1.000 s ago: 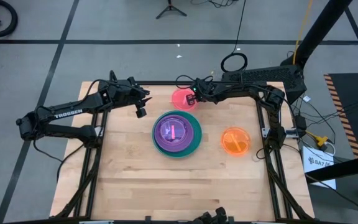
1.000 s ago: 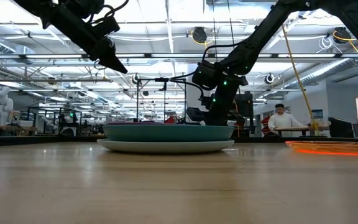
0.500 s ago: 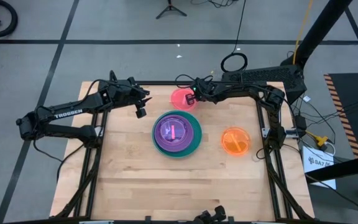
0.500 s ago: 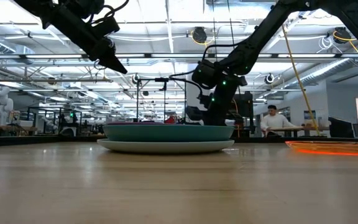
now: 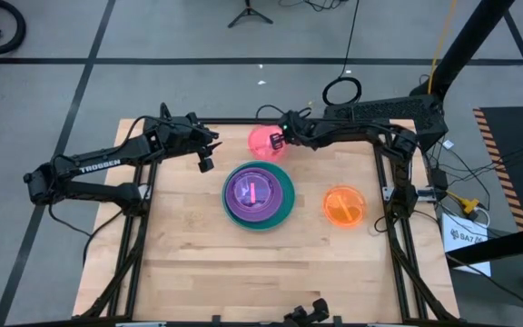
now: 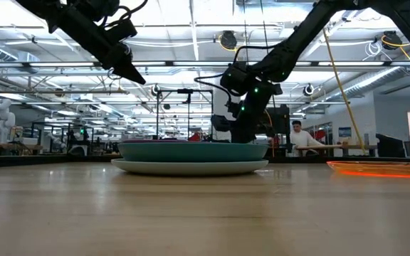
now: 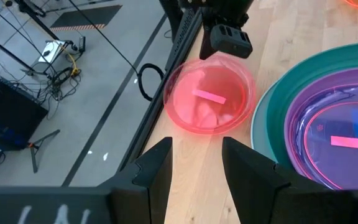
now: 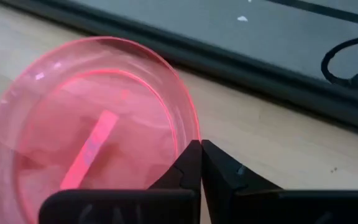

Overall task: Stack plastic plates
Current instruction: Stack the pink plate on the pink plate

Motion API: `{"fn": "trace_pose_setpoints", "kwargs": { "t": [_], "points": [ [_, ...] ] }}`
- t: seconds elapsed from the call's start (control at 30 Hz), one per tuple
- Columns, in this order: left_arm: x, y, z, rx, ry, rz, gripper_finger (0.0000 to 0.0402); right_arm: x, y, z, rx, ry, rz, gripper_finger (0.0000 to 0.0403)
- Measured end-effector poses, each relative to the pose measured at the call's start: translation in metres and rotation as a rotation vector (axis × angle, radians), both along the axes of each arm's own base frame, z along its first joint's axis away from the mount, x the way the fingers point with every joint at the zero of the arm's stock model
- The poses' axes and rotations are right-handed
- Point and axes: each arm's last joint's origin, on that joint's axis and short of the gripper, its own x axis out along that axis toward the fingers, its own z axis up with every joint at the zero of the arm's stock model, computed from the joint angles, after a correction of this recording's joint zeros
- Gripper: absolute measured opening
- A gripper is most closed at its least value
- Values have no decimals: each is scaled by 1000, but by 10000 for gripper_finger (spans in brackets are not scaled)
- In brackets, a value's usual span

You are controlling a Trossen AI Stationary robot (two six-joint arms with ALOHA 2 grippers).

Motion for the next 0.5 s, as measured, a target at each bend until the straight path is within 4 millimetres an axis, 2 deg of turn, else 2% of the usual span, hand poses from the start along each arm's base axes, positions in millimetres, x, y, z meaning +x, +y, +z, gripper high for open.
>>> {"fn": "trace_pose_setpoints", "kwargs": {
  "t": [0.3,0.5],
  "points": [
    [0,0,0,0,0,0,147,-2,1,26,-49,-56,16,0],
    [0,0,0,0,0,0,147,-1,5,28,-49,-60,27,0]
  ]
}}
